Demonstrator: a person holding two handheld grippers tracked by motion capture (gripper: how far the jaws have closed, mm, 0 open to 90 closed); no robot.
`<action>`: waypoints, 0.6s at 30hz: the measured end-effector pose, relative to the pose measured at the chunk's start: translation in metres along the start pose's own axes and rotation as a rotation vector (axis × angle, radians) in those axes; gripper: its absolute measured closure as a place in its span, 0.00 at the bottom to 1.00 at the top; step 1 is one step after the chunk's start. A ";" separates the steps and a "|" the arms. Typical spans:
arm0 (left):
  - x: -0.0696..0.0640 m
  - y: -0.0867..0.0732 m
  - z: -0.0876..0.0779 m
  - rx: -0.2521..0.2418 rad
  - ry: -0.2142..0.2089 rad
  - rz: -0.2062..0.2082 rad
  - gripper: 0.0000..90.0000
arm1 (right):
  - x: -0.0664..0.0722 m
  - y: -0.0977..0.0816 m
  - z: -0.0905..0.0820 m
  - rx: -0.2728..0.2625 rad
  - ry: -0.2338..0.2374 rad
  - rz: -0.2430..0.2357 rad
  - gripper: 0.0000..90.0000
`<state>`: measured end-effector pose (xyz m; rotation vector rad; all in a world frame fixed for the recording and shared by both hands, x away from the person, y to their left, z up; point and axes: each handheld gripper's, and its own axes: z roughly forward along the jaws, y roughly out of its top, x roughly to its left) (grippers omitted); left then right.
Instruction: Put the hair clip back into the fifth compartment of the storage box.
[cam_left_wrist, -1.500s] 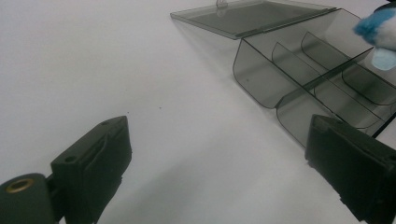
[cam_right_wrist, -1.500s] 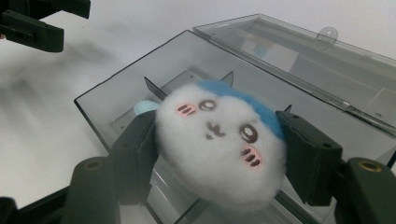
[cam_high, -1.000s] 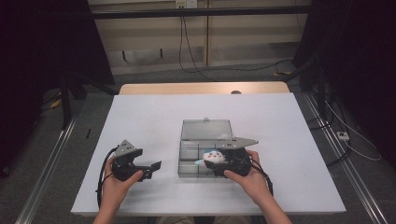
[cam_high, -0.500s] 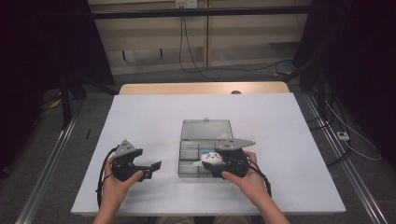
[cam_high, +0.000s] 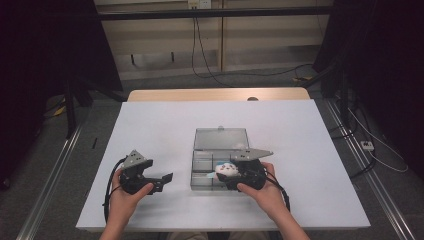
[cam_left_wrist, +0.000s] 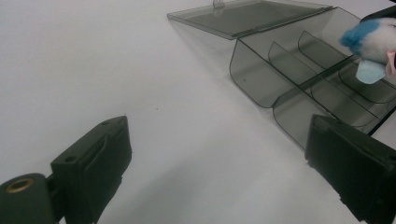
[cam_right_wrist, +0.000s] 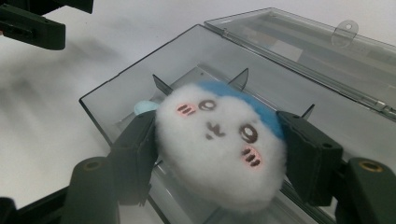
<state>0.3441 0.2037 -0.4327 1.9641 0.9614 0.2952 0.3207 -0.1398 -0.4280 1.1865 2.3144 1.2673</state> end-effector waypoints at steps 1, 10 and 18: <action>0.000 0.000 0.000 -0.001 0.000 0.000 0.08 | -0.001 0.000 0.000 0.000 -0.004 0.002 0.36; -0.001 0.000 0.001 -0.002 0.003 -0.003 0.08 | 0.000 0.000 0.002 0.000 -0.008 0.000 0.36; -0.001 0.000 0.002 0.006 -0.001 0.008 0.08 | 0.004 -0.002 0.007 0.012 -0.009 -0.008 0.36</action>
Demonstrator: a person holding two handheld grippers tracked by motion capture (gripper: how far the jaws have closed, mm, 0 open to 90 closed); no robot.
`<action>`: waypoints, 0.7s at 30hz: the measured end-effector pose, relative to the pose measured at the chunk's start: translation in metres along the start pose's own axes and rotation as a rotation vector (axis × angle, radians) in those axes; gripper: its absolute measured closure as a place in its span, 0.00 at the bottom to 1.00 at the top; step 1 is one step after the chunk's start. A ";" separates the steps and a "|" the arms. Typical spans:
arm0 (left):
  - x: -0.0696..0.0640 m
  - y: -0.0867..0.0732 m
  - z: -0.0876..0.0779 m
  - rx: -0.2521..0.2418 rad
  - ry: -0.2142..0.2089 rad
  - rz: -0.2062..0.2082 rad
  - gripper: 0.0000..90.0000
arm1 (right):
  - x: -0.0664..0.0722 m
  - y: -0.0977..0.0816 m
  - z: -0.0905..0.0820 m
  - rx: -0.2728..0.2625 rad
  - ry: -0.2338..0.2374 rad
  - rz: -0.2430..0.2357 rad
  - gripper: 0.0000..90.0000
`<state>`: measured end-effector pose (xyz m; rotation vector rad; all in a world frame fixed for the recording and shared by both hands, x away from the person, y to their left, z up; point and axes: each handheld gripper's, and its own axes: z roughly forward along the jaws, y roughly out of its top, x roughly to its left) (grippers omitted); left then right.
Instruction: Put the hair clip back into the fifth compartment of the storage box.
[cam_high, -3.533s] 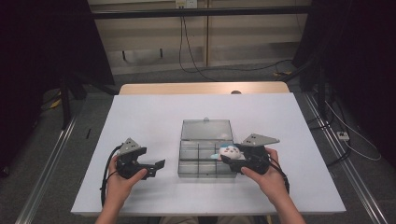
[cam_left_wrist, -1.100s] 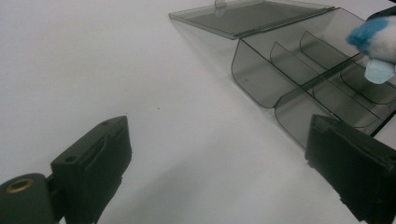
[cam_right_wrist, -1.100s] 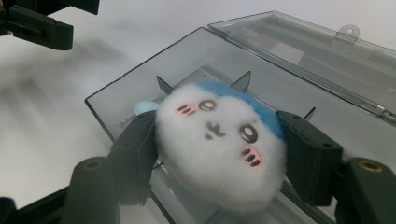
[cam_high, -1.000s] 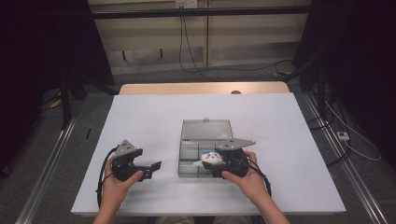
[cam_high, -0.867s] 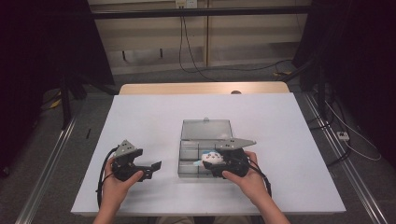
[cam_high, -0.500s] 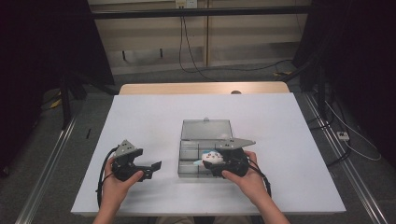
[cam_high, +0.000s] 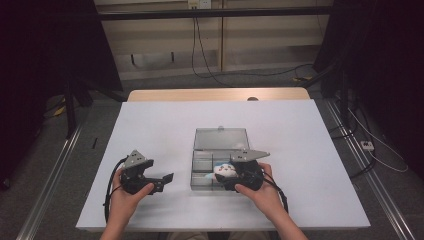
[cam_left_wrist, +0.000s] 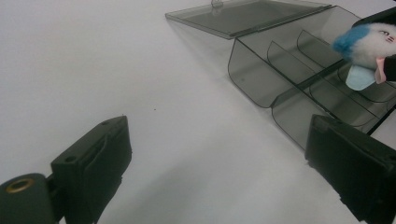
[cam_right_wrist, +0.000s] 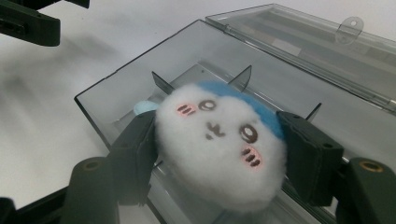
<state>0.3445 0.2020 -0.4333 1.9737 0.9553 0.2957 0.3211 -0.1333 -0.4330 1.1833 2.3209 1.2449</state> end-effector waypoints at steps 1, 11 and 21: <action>0.000 0.000 0.000 0.002 0.001 0.001 0.08 | 0.000 0.000 0.001 0.003 -0.001 0.002 0.36; 0.001 0.000 0.000 -0.003 0.001 0.001 0.08 | 0.004 -0.001 0.005 0.003 0.002 0.005 0.36; 0.000 0.000 0.000 -0.001 0.004 0.000 0.08 | 0.007 -0.002 0.006 0.010 0.008 0.002 0.35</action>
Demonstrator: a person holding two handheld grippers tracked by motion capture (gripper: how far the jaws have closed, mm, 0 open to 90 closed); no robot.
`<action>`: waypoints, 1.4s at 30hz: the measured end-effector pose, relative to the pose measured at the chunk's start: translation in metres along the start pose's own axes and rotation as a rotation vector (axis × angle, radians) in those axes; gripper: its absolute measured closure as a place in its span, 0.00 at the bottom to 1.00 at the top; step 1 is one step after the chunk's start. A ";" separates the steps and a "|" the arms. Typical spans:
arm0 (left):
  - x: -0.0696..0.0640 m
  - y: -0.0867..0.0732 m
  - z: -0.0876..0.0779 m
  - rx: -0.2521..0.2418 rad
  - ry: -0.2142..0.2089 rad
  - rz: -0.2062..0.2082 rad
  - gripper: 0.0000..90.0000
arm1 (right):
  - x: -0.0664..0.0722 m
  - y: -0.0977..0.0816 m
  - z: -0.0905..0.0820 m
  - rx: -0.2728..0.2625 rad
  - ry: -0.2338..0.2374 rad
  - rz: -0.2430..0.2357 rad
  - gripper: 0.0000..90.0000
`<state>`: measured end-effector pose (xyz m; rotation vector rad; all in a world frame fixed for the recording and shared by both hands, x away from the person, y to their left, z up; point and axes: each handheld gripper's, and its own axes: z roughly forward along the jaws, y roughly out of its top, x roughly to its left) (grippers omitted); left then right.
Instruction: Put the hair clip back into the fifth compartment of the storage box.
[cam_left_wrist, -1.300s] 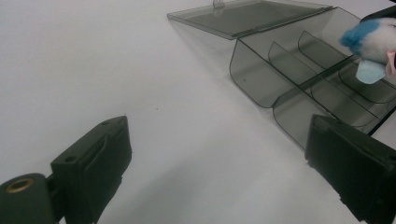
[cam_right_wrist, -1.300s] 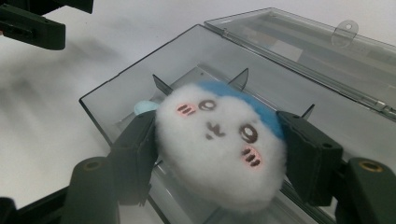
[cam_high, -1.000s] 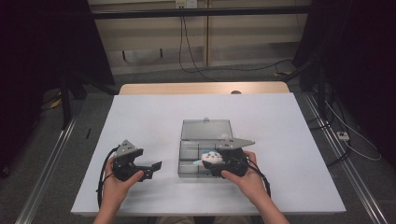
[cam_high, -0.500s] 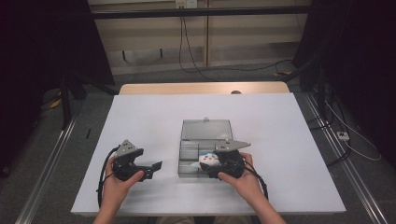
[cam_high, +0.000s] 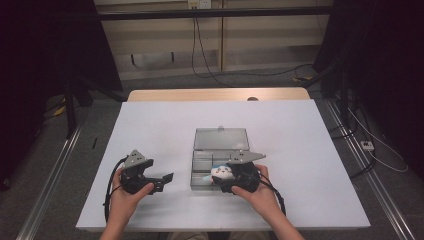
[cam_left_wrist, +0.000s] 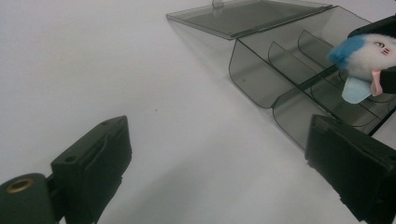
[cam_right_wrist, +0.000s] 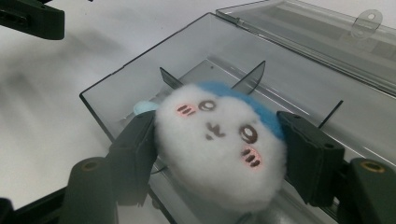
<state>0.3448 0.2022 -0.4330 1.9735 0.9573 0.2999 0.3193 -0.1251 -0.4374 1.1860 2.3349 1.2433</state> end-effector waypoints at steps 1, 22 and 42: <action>0.000 0.000 0.000 0.002 0.001 0.001 0.08 | 0.000 0.000 0.000 0.001 0.002 0.001 0.35; 0.000 0.000 0.001 0.001 -0.003 -0.006 0.08 | -0.001 0.000 -0.004 -0.002 0.026 0.023 0.28; 0.003 0.001 -0.001 -0.017 -0.007 -0.024 0.08 | -0.018 -0.002 -0.005 -0.021 -0.137 -0.005 0.90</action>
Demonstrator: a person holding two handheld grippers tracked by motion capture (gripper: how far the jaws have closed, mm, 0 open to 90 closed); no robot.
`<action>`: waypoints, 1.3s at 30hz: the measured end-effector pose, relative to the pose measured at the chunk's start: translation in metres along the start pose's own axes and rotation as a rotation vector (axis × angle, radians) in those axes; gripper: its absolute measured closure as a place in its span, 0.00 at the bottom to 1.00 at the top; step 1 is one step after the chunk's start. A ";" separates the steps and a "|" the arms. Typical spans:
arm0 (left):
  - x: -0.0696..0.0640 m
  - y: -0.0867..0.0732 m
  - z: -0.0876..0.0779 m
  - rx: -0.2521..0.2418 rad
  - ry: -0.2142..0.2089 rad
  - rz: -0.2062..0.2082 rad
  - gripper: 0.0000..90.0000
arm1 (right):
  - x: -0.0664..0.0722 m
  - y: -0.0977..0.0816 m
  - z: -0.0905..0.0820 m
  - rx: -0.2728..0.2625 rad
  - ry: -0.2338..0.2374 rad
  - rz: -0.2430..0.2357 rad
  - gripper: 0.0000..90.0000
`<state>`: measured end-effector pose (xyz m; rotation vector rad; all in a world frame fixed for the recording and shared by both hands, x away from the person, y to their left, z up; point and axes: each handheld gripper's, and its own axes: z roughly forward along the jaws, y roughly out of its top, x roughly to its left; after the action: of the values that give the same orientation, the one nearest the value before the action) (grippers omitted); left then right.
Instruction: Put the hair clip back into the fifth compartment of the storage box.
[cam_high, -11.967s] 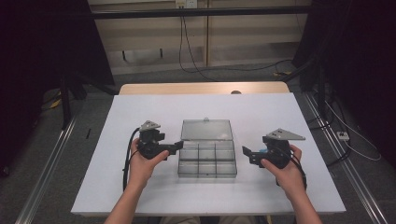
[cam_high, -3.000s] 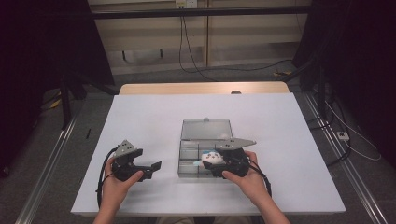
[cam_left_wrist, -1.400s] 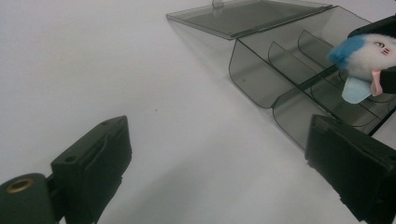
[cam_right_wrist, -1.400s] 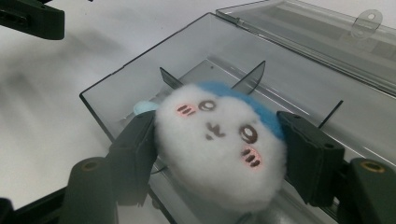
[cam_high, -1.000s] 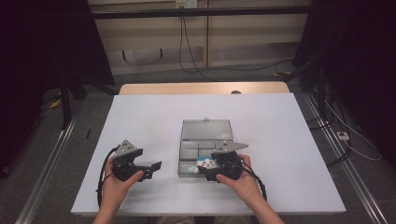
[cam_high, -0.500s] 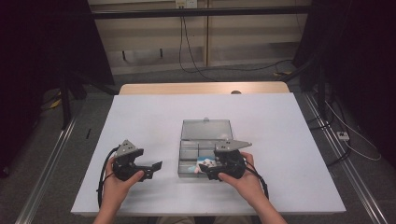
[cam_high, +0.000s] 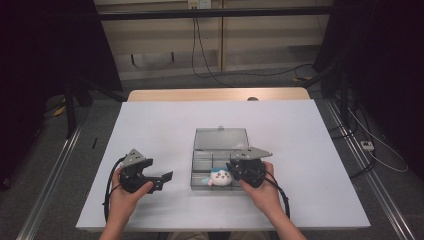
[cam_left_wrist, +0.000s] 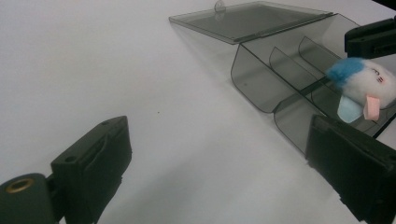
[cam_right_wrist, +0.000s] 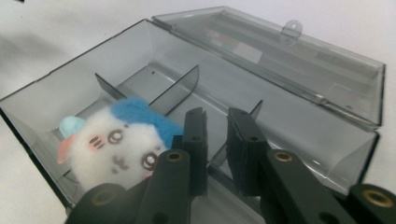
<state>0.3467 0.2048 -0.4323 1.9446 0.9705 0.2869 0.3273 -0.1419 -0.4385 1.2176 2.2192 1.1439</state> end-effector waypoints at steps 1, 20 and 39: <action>0.000 0.000 0.000 -0.002 0.001 0.000 0.08 | 0.001 0.000 0.000 0.004 0.019 -0.003 0.91; -0.008 0.008 0.008 0.018 -0.022 0.013 0.08 | -0.012 0.006 -0.015 -0.053 0.016 0.081 0.37; -0.014 0.026 0.027 0.050 -0.064 0.010 0.08 | -0.029 0.008 -0.022 -0.070 -0.045 0.105 0.16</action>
<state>0.3652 0.1703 -0.4237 1.9924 0.9341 0.2068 0.3339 -0.1740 -0.4206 1.3309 2.0869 1.2111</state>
